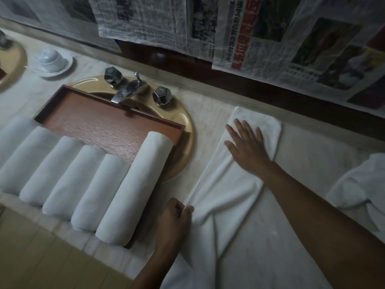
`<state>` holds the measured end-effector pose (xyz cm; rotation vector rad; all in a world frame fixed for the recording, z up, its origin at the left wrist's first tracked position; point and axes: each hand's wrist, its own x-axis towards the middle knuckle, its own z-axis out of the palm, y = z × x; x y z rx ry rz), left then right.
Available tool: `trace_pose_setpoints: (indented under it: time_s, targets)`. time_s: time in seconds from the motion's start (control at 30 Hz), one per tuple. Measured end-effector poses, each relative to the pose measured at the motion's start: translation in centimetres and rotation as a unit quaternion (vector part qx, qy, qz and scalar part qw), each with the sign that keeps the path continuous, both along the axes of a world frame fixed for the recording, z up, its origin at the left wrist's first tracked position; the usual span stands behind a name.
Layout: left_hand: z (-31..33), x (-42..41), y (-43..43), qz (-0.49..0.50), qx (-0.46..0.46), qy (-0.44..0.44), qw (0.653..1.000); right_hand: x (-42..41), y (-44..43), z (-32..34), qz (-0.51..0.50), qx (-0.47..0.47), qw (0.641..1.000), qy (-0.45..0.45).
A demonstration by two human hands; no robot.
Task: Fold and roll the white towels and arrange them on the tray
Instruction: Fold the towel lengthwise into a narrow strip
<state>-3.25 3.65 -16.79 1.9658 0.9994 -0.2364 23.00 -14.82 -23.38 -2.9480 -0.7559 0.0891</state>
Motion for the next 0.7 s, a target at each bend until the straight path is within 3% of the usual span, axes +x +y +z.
trace_pose_setpoints:
  time_s: [0.13,0.2,0.3,0.37,0.43,0.47,0.5,0.57,0.6,0.7]
  targets:
    - [0.4,0.5,-0.1,-0.019,0.019,0.010,1.000,-2.4,0.7,1.3,-0.045,0.079,0.994,-0.063]
    - [0.6,0.6,0.0,-0.027,0.014,0.014,0.999,-5.7,1.5,1.5,-0.012,0.148,0.982,-0.114]
    - [0.7,0.7,0.3,-0.031,-0.015,0.035,0.999,-10.2,1.7,0.2,0.044,0.142,0.987,-0.057]
    - [1.4,0.7,0.7,0.014,-0.148,0.038,0.988,-9.9,0.9,-0.4,0.053,0.124,0.991,-0.024]
    - [2.5,0.8,1.0,0.072,-0.372,0.038,0.925,-8.1,0.6,-0.4,0.061,0.110,0.992,-0.019]
    - [2.9,0.6,1.1,0.065,-0.417,0.030,0.906,-7.1,0.6,-0.2,0.065,0.104,0.992,-0.013]
    - [2.8,0.2,1.2,0.035,-0.395,0.025,0.918,-6.3,0.6,-0.2,0.064,0.101,0.993,-0.007]
    - [2.1,-0.5,1.2,-0.026,-0.215,0.004,0.976,-5.6,0.8,-0.2,0.059,0.104,0.993,-0.005]
    - [1.8,-0.8,1.2,-0.023,-0.153,-0.011,0.988,-5.5,0.7,-0.2,0.056,0.105,0.993,-0.007]
    - [1.4,-0.9,1.6,0.012,-0.140,-0.072,0.987,-5.2,0.6,0.0,0.059,0.103,0.993,-0.018]
